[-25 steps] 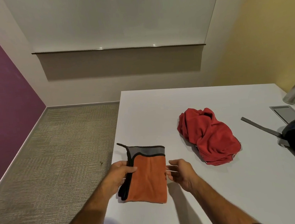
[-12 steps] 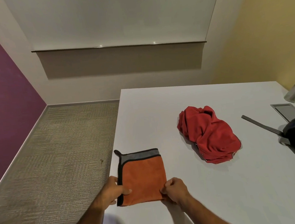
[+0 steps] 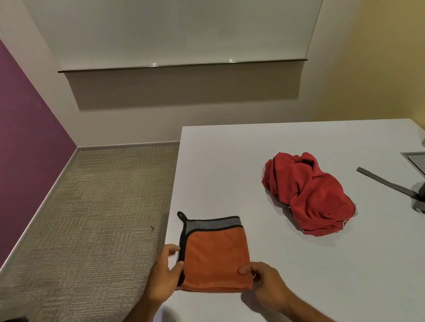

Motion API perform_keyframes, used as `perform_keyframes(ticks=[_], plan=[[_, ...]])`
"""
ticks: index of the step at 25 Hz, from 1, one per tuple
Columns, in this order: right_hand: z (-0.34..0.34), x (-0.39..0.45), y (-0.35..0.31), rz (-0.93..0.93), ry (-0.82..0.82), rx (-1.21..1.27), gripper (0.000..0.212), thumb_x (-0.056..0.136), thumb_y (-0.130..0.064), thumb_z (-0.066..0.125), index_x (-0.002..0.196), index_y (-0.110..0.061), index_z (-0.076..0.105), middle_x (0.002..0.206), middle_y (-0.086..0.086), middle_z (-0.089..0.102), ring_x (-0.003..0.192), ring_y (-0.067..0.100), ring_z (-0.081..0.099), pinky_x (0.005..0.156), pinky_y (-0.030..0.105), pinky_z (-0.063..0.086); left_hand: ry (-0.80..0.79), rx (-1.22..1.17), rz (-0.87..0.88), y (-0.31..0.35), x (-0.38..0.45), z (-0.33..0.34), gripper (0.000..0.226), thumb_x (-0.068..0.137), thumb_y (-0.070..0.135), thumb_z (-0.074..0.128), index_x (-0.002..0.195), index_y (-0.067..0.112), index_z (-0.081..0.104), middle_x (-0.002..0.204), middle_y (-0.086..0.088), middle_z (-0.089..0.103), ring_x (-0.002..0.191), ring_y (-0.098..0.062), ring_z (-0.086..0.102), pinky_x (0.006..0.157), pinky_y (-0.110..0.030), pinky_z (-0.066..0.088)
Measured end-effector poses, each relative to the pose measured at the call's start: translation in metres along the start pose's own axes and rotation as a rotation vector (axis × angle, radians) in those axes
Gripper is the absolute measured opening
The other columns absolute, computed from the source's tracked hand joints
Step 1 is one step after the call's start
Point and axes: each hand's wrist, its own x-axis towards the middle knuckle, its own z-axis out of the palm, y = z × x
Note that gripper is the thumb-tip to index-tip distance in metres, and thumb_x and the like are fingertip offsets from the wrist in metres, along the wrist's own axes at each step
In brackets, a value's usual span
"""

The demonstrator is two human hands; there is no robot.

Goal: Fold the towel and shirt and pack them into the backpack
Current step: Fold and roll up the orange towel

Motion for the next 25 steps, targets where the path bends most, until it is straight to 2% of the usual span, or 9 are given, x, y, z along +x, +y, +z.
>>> perform_keyframes(ticks=[2, 4, 8, 11, 14, 17, 20, 22, 25], plan=[[-0.003, 0.000, 0.008, -0.112, 0.059, -0.162, 0.046, 0.077, -0.003, 0.062, 0.095, -0.045, 0.063, 0.106, -0.004, 0.062, 0.096, 0.012, 0.061, 0.083, 0.024, 0.051, -0.080, -0.065, 0.079, -0.005, 0.000, 0.000, 0.046, 0.092, -0.015, 0.042, 0.106, 0.022, 0.067, 0.126, -0.004, 0.054, 0.088, -0.017, 0.069, 0.073, -0.042, 0.061], [-0.001, 0.001, 0.014, -0.149, 0.111, -0.150, 0.045, 0.080, -0.001, 0.059, 0.091, -0.045, 0.066, 0.103, -0.004, 0.062, 0.094, 0.013, 0.061, 0.085, 0.030, 0.052, -0.166, -0.042, 0.173, -0.015, 0.001, -0.001, 0.061, 0.087, -0.025, 0.038, 0.100, 0.020, 0.075, 0.131, -0.006, 0.053, 0.094, -0.005, 0.068, 0.077, -0.028, 0.060], [0.003, 0.005, 0.025, -0.283, 0.182, -0.082, 0.050, 0.081, -0.007, 0.065, 0.093, -0.056, 0.066, 0.099, -0.020, 0.066, 0.090, 0.012, 0.065, 0.080, 0.032, 0.056, -0.306, 0.247, 0.433, -0.029, 0.003, 0.001, 0.078, 0.085, -0.017, 0.052, 0.102, 0.058, 0.068, 0.138, 0.016, 0.042, 0.118, 0.003, 0.053, 0.091, -0.016, 0.052], [-0.006, 0.003, 0.025, -0.368, 0.198, -0.164, 0.025, 0.084, -0.025, 0.069, 0.091, -0.049, 0.068, 0.104, -0.027, 0.058, 0.101, 0.003, 0.058, 0.084, 0.025, 0.054, -0.244, 0.572, 0.672, -0.024, 0.003, -0.004, 0.049, 0.083, 0.005, 0.060, 0.102, 0.050, 0.065, 0.138, 0.024, 0.039, 0.110, 0.006, 0.045, 0.090, -0.021, 0.048], [-0.022, 0.002, 0.030, -0.621, 0.224, -0.351, 0.014, 0.086, -0.036, 0.059, 0.095, -0.035, 0.070, 0.130, -0.020, 0.053, 0.126, 0.008, 0.046, 0.101, 0.023, 0.041, -0.213, 0.616, 0.819, -0.024, 0.000, -0.007, 0.040, 0.083, 0.012, 0.059, 0.117, 0.033, 0.061, 0.140, 0.019, 0.046, 0.131, 0.003, 0.036, 0.109, -0.023, 0.031], [-0.032, -0.003, 0.020, -0.604, 0.111, -0.183, 0.011, 0.088, -0.030, 0.058, 0.092, -0.027, 0.068, 0.115, -0.016, 0.068, 0.115, 0.010, 0.060, 0.095, 0.026, 0.049, -0.301, 0.405, 0.651, -0.016, -0.006, -0.008, 0.038, 0.088, 0.020, 0.058, 0.125, 0.028, 0.056, 0.130, 0.027, 0.050, 0.128, 0.014, 0.035, 0.110, -0.012, 0.025], [-0.036, -0.002, 0.008, -0.438, 0.082, 0.033, 0.007, 0.090, -0.032, 0.065, 0.086, -0.027, 0.060, 0.081, -0.006, 0.070, 0.078, 0.011, 0.066, 0.072, 0.031, 0.052, -0.304, 0.067, 0.520, 0.000, -0.007, -0.003, 0.007, 0.096, 0.024, 0.055, 0.102, 0.021, 0.053, 0.088, 0.007, 0.065, 0.087, -0.012, 0.063, 0.080, -0.034, 0.053], [-0.036, 0.006, 0.004, -0.325, 0.146, 0.121, 0.029, 0.088, -0.048, 0.064, 0.089, -0.020, 0.060, 0.079, -0.002, 0.069, 0.074, 0.008, 0.062, 0.069, 0.030, 0.048, -0.207, -0.080, 0.403, 0.007, -0.001, 0.005, 0.003, 0.097, 0.024, 0.057, 0.098, 0.021, 0.056, 0.080, 0.000, 0.067, 0.076, -0.016, 0.064, 0.070, -0.036, 0.054], [-0.033, 0.019, -0.007, -0.105, 0.249, 0.087, 0.011, 0.097, -0.029, 0.057, 0.095, -0.018, 0.059, 0.085, -0.006, 0.070, 0.082, 0.011, 0.065, 0.076, 0.032, 0.052, -0.149, -0.018, 0.181, 0.017, 0.011, 0.015, 0.006, 0.097, 0.032, 0.058, 0.094, 0.027, 0.056, 0.073, 0.000, 0.065, 0.067, -0.011, 0.062, 0.063, -0.035, 0.051]])
